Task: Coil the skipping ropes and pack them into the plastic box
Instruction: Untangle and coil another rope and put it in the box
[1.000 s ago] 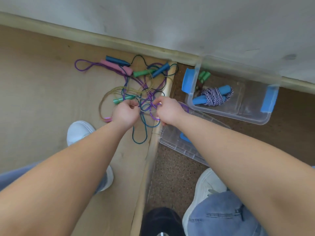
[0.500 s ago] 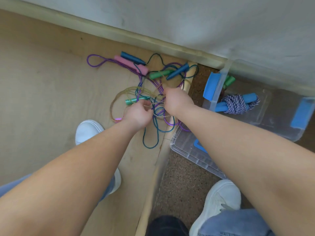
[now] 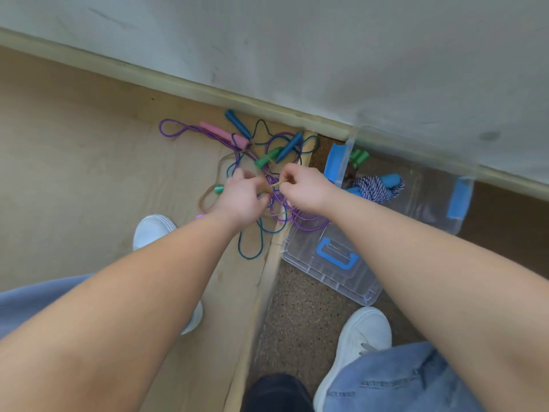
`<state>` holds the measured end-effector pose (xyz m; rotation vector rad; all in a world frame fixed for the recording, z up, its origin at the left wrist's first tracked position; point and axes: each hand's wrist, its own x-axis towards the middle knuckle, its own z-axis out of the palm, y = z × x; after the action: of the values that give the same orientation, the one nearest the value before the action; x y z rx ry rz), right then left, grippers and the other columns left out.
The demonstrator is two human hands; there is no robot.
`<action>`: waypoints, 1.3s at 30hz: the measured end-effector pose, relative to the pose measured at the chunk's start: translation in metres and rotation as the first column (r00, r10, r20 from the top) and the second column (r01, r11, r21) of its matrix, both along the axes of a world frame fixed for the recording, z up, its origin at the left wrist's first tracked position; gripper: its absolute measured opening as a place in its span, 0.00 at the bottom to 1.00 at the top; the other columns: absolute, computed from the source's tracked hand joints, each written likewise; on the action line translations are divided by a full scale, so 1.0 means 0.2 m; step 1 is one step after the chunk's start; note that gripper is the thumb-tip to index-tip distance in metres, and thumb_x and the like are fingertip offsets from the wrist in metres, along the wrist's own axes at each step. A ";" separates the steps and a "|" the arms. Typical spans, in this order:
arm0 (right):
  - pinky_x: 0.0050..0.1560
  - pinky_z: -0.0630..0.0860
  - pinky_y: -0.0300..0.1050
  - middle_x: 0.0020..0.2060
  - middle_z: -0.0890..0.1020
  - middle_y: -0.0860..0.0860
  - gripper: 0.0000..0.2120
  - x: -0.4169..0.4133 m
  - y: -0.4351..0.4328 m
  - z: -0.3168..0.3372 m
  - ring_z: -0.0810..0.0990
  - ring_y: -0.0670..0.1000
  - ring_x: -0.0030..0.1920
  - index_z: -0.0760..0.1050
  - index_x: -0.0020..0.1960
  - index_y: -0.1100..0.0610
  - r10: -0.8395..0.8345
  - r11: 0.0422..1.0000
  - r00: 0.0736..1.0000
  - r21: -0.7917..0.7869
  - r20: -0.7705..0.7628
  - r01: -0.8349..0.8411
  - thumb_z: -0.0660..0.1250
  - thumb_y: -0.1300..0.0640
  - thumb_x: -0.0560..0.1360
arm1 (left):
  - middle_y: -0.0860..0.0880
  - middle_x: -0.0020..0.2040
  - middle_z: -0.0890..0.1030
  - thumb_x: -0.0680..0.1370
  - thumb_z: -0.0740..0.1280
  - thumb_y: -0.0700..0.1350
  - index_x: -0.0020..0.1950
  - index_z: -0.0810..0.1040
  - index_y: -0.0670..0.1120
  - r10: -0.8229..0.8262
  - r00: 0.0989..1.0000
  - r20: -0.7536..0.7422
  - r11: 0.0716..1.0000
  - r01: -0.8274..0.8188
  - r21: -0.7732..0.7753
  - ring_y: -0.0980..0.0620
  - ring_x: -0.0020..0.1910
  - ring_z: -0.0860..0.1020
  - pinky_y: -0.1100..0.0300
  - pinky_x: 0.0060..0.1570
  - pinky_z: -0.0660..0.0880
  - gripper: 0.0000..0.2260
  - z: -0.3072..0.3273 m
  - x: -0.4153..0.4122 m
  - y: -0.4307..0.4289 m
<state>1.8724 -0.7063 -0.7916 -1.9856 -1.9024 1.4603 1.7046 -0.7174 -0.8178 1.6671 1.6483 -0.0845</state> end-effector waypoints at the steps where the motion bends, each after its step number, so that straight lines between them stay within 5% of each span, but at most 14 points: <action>1: 0.45 0.75 0.47 0.41 0.80 0.49 0.06 0.01 -0.02 0.04 0.78 0.52 0.43 0.75 0.49 0.54 0.016 1.000 1.000 0.014 0.000 -0.016 0.61 0.54 0.76 | 0.44 0.64 0.72 0.78 0.65 0.49 0.61 0.80 0.51 -0.013 1.000 -0.007 1.000 0.014 0.027 0.43 0.66 0.70 0.51 0.67 0.69 0.13 0.03 0.01 -0.01; 6: 0.43 0.74 0.48 0.41 0.81 0.51 0.11 0.09 -0.12 0.23 0.78 0.54 0.43 0.73 0.47 0.55 0.115 0.984 0.978 0.114 0.172 -0.135 0.66 0.47 0.77 | 0.47 0.42 0.80 0.79 0.60 0.53 0.49 0.77 0.53 0.029 0.995 0.092 0.997 -0.036 0.074 0.42 0.43 0.82 0.50 0.45 0.81 0.08 0.25 0.00 -0.08; 14: 0.32 0.65 0.43 0.30 0.76 0.50 0.17 0.16 -0.28 0.57 0.73 0.51 0.33 0.75 0.42 0.58 -0.096 0.971 0.986 0.232 0.140 0.062 0.60 0.47 0.81 | 0.53 0.35 0.79 0.80 0.64 0.52 0.47 0.78 0.54 -0.050 0.993 0.107 0.974 0.025 0.224 0.52 0.34 0.76 0.63 0.30 0.66 0.06 0.57 0.01 -0.18; 20: 0.35 0.80 0.52 0.29 0.80 0.54 0.14 0.23 -0.33 0.84 0.78 0.56 0.28 0.74 0.38 0.53 -0.277 0.929 0.958 0.235 -0.069 0.285 0.60 0.49 0.80 | 0.51 0.32 0.76 0.81 0.62 0.52 0.41 0.76 0.51 -0.103 0.990 0.099 0.959 0.072 0.275 0.52 0.33 0.74 0.60 0.29 0.64 0.11 0.83 0.04 -0.23; 26: 0.31 0.78 0.46 0.31 0.80 0.53 0.14 0.35 -0.41 1.01 0.75 0.53 0.22 0.75 0.42 0.54 -0.455 0.838 0.870 0.238 -0.191 0.491 0.60 0.48 0.81 | 0.47 0.41 0.83 0.80 0.61 0.51 0.47 0.82 0.49 -0.111 0.992 0.054 0.957 0.092 0.275 0.45 0.42 0.80 0.54 0.44 0.77 0.12 1.03 0.02 -0.23; 33: 0.45 0.71 0.45 0.41 0.83 0.54 0.18 0.41 -0.55 1.00 0.79 0.56 0.45 0.82 0.43 0.55 -0.483 0.820 0.876 0.342 -0.017 0.459 0.59 0.48 0.82 | 0.48 0.38 0.83 0.80 0.62 0.54 0.47 0.80 0.52 -0.147 0.979 0.145 0.931 0.087 0.355 0.47 0.42 0.82 0.54 0.46 0.78 0.10 1.25 0.08 -0.24; 39: 0.41 0.72 0.44 0.31 0.82 0.51 0.15 0.46 -0.58 0.98 0.80 0.50 0.35 0.76 0.40 0.52 -0.678 0.629 0.701 0.320 -0.221 0.709 0.57 0.50 0.82 | 0.48 0.42 0.83 0.81 0.60 0.52 0.51 0.83 0.48 -0.290 0.943 -0.162 0.917 0.322 0.236 0.49 0.37 0.77 0.62 0.33 0.69 0.13 1.16 0.01 -0.33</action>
<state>1.9636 -0.8233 -0.5948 -2.0518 -1.0301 0.8428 1.7060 -0.7833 -0.5863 2.1541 1.5231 -0.1334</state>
